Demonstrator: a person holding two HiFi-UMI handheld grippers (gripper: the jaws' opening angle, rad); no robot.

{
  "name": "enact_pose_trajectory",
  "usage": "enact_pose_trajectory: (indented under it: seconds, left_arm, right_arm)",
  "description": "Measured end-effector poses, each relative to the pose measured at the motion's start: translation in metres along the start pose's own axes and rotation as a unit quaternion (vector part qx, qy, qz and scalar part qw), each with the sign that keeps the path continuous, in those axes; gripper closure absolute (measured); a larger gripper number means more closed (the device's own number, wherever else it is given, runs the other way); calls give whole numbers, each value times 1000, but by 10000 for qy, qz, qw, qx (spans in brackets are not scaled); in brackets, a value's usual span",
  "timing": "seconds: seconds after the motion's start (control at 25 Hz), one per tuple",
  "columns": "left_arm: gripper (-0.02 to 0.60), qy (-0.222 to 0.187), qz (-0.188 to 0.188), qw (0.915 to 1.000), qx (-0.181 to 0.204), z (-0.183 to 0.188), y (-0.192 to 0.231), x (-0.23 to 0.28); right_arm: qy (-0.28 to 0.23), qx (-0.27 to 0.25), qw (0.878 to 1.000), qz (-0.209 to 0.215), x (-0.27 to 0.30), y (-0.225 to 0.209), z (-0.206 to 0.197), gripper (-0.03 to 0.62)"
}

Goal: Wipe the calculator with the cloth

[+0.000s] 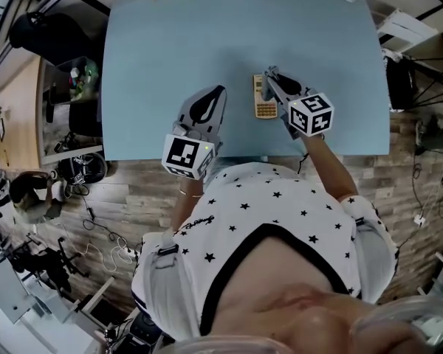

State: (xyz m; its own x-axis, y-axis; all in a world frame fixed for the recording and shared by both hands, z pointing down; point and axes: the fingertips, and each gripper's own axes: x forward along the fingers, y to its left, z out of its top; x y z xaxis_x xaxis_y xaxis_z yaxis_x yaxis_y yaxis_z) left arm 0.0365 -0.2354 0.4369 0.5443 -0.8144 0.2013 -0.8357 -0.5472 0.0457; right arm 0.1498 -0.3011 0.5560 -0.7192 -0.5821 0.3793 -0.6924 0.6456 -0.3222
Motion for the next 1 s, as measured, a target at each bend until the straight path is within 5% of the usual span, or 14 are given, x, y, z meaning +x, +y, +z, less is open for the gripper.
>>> enact_pose_trajectory:
  seconds: [0.72,1.0]
  left_arm:
    - [551,19,486,9988,-84,4,49,-12]
    - [551,2,494,9988,-57,7,56,-14]
  right_arm:
    - [1596,-683,9847,112,77,-4,-75,543]
    - [1762,-619,9824,8,85,-11,-86,543]
